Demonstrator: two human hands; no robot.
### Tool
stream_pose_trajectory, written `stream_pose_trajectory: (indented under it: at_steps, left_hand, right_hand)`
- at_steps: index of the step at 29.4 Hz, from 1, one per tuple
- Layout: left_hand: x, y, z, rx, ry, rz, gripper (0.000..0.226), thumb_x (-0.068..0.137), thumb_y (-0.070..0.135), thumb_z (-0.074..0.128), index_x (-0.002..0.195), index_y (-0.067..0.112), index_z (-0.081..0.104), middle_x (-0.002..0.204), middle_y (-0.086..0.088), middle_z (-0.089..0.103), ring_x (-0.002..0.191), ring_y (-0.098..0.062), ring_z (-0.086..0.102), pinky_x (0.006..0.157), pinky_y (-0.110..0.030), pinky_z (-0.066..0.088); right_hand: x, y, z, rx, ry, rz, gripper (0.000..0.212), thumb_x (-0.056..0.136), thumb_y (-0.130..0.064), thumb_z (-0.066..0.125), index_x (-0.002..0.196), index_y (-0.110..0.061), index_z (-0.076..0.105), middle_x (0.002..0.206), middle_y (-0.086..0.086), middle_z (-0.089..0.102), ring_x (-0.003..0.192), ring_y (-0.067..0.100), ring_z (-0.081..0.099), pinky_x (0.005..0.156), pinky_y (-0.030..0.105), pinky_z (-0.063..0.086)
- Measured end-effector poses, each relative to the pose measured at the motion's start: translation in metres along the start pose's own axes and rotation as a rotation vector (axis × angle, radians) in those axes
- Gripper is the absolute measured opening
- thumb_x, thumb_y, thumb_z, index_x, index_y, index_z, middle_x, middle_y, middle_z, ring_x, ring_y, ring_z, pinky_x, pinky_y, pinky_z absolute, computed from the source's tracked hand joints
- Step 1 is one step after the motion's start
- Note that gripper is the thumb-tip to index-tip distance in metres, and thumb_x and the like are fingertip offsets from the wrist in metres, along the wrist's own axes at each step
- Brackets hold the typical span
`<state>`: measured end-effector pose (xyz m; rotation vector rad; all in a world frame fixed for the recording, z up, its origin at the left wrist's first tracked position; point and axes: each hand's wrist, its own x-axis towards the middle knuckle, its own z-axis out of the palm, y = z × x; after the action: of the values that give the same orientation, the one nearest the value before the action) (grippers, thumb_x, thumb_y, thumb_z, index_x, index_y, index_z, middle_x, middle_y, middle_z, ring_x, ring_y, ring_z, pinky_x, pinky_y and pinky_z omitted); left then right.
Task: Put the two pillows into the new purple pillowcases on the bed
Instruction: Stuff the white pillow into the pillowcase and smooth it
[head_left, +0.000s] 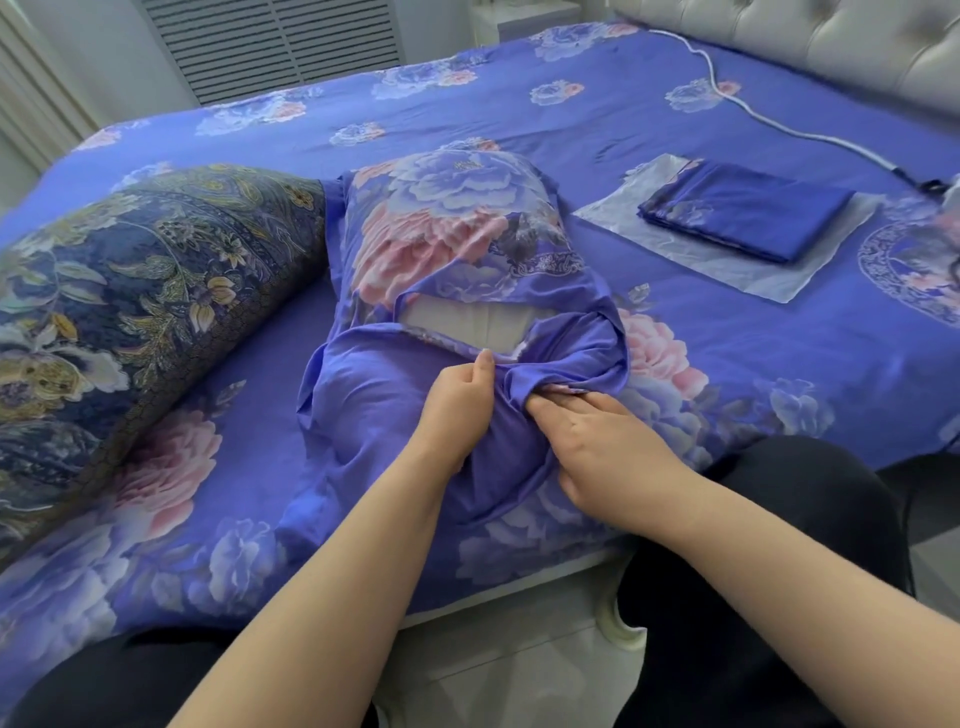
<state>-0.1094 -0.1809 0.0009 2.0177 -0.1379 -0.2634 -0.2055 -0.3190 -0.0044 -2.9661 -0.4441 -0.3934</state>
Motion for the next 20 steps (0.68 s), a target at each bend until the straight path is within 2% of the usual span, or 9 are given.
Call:
stream_pose_trajectory:
  at_steps: [3, 5, 7, 8, 10, 12, 15, 17, 20]
  left_hand:
    - [-0.005, 0.004, 0.002, 0.145, 0.083, 0.082, 0.051, 0.102, 0.032, 0.035, 0.054, 0.014, 0.035, 0.056, -0.008, 0.047, 0.064, -0.030, 0.044, 0.061, -0.033, 0.031]
    - [-0.007, 0.005, 0.002, 0.270, 0.141, 0.177, 0.047, 0.102, 0.031, 0.033, 0.057, 0.016, 0.035, 0.071, -0.016, 0.058, 0.076, -0.036, 0.052, 0.062, -0.034, 0.031]
    - [-0.009, 0.007, 0.002, 0.434, 0.222, 0.320, 0.040, 0.102, 0.033, 0.032, 0.067, 0.015, 0.038, 0.076, -0.016, 0.063, 0.076, -0.038, 0.056, 0.061, -0.034, 0.031]
    - [-0.010, 0.010, 0.001, 0.545, 0.263, 0.402, 0.037, 0.102, 0.034, 0.032, 0.071, 0.015, 0.041, 0.074, -0.016, 0.063, 0.071, -0.039, 0.056, 0.058, -0.034, 0.030]
    - [-0.008, 0.016, -0.001, 0.770, 0.395, 0.581, 0.038, 0.100, 0.036, 0.037, 0.073, 0.012, 0.050, 0.061, -0.012, 0.063, 0.055, -0.036, 0.057, 0.050, -0.029, 0.027]
    - [0.000, 0.023, -0.003, 0.900, 0.502, 0.758, 0.038, 0.092, 0.039, 0.040, 0.067, 0.014, 0.054, 0.049, -0.003, 0.058, 0.040, -0.030, 0.054, 0.044, -0.022, 0.022]
    - [0.020, 0.033, -0.006, 0.993, 0.502, 0.940, 0.036, 0.089, 0.040, 0.042, 0.065, 0.016, 0.054, 0.052, 0.001, 0.057, 0.039, -0.025, 0.054, 0.043, -0.020, 0.020]
    - [0.032, 0.031, -0.015, 1.063, 0.481, 0.986, 0.036, 0.088, 0.041, 0.042, 0.065, 0.016, 0.054, 0.053, 0.001, 0.058, 0.038, -0.024, 0.055, 0.040, -0.019, 0.020]
    - [0.042, 0.011, -0.026, 1.042, 0.441, 1.030, 0.038, 0.089, 0.041, 0.041, 0.065, 0.016, 0.055, 0.054, 0.000, 0.059, 0.038, -0.026, 0.055, 0.036, -0.020, 0.028]
  right_hand:
    - [0.004, 0.001, 0.003, -0.122, 0.031, -0.091, 0.055, 0.061, -0.014, 0.067, 0.115, -0.006, 0.062, 0.103, 0.005, 0.070, 0.102, 0.020, 0.066, 0.085, 0.029, 0.052]
    - [0.011, 0.000, 0.005, -0.189, 0.041, -0.125, 0.037, 0.071, -0.015, 0.056, 0.107, -0.008, 0.063, 0.093, 0.003, 0.070, 0.093, 0.023, 0.067, 0.079, 0.032, 0.053]
    - [0.019, 0.000, 0.008, -0.202, 0.016, -0.128, 0.024, 0.073, -0.016, 0.044, 0.091, -0.012, 0.061, 0.079, 0.002, 0.066, 0.080, 0.024, 0.066, 0.069, 0.034, 0.051]
    - [0.023, 0.002, 0.008, -0.204, -0.017, -0.121, 0.017, 0.069, -0.016, 0.052, 0.084, -0.013, 0.059, 0.073, 0.001, 0.064, 0.074, 0.025, 0.065, 0.065, 0.033, 0.049]
    - [0.032, 0.005, 0.004, -0.192, -0.101, -0.096, 0.030, 0.048, -0.014, 0.072, 0.075, -0.013, 0.059, 0.066, 0.002, 0.063, 0.066, 0.025, 0.064, 0.060, 0.030, 0.045]
    - [0.045, 0.006, -0.003, -0.141, -0.192, -0.065, 0.033, 0.048, -0.013, 0.073, 0.078, -0.013, 0.060, 0.071, 0.003, 0.066, 0.070, 0.026, 0.064, 0.064, 0.031, 0.045]
    - [0.060, 0.005, -0.025, -0.033, -0.401, 0.048, 0.011, 0.072, -0.021, 0.062, 0.079, -0.018, 0.054, 0.078, -0.001, 0.061, 0.082, 0.025, 0.058, 0.072, 0.028, 0.037]
    - [0.058, 0.007, -0.039, 0.009, -0.510, 0.104, 0.019, 0.076, -0.030, 0.063, 0.077, -0.019, 0.048, 0.074, -0.003, 0.051, 0.080, 0.024, 0.051, 0.069, 0.026, 0.028]
    - [0.040, 0.010, -0.043, -0.106, -0.434, 0.022, 0.024, 0.079, -0.039, 0.057, 0.080, -0.021, 0.042, 0.088, -0.001, 0.060, 0.089, 0.027, 0.055, 0.071, 0.031, 0.026]
